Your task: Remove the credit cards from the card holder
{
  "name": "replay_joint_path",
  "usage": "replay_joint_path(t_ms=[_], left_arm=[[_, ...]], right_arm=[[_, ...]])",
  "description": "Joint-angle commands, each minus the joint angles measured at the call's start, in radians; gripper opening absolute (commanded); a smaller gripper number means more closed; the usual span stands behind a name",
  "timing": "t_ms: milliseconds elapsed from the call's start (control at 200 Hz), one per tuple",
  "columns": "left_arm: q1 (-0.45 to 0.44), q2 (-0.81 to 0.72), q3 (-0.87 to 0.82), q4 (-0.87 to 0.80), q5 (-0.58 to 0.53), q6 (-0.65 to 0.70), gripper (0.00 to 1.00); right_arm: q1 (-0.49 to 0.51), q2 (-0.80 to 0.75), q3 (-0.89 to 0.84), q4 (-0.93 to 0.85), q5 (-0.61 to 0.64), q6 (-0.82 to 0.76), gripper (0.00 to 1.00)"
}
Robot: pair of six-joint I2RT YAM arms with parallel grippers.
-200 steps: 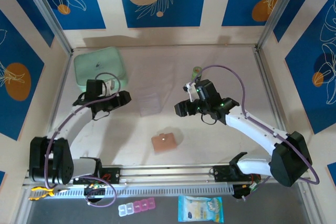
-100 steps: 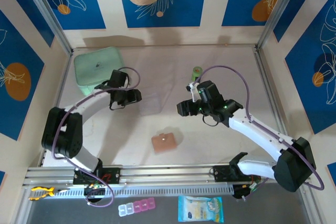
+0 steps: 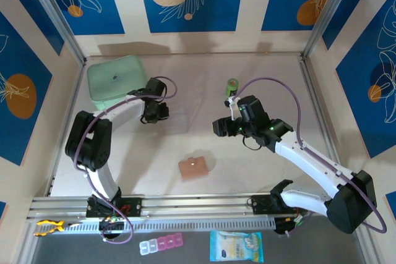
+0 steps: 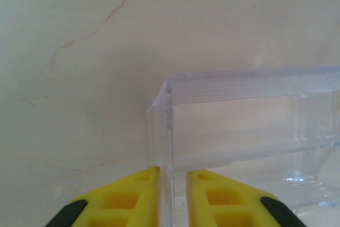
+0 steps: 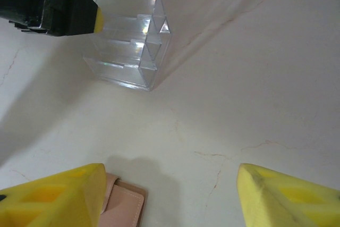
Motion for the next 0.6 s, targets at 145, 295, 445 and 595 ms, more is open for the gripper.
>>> replay_joint_path(t_ms=[145, 295, 445, 595], left_arm=[[-0.041, 0.044, 0.077, -0.074, -0.052, -0.002, 0.08], [-0.071, 0.070, 0.126, -0.087, -0.064, -0.011, 0.04], [-0.111, 0.116, 0.212, -0.126, -0.084, -0.017, 0.04], [-0.149, 0.178, 0.310, -0.162, -0.097, -0.030, 0.04]], right_arm=[[-0.004, -0.034, -0.013, -0.030, 0.024, 0.006, 0.66], [-0.005, -0.047, -0.008, -0.040, 0.030, -0.002, 0.66], [-0.016, -0.061, -0.007, -0.055, 0.042, -0.006, 0.66], [-0.032, -0.077, -0.002, -0.086, 0.093, 0.009, 0.64]])
